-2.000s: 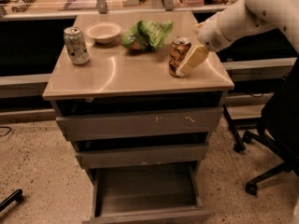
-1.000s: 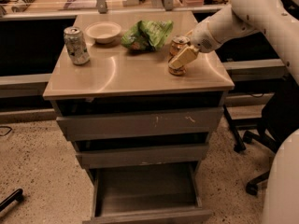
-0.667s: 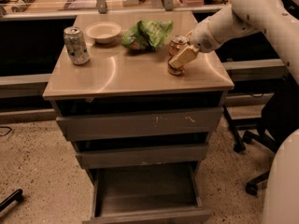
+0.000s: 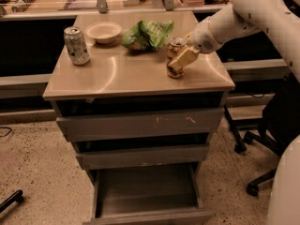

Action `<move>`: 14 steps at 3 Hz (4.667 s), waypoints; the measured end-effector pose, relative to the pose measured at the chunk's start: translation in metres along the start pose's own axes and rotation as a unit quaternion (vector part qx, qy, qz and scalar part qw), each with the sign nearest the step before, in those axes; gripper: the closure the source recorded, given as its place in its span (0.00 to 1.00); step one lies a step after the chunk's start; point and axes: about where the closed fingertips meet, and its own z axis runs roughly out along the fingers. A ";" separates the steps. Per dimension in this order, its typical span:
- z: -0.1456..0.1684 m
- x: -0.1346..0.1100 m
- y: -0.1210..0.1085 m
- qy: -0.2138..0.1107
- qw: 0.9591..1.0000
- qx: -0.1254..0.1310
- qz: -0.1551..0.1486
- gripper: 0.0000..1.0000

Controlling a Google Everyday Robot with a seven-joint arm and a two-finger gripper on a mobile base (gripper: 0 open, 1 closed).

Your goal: Place orange can into bottom drawer

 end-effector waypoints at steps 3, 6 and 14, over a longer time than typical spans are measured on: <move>-0.062 -0.018 0.112 -0.047 0.996 -0.056 -0.051 1.00; -0.083 0.005 0.183 -0.048 0.994 -0.086 -0.051 1.00; 0.248 0.263 0.343 -0.111 0.965 -0.207 -0.119 1.00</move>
Offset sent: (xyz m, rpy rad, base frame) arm -0.1336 0.0009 0.0363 0.0602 -0.0290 0.1969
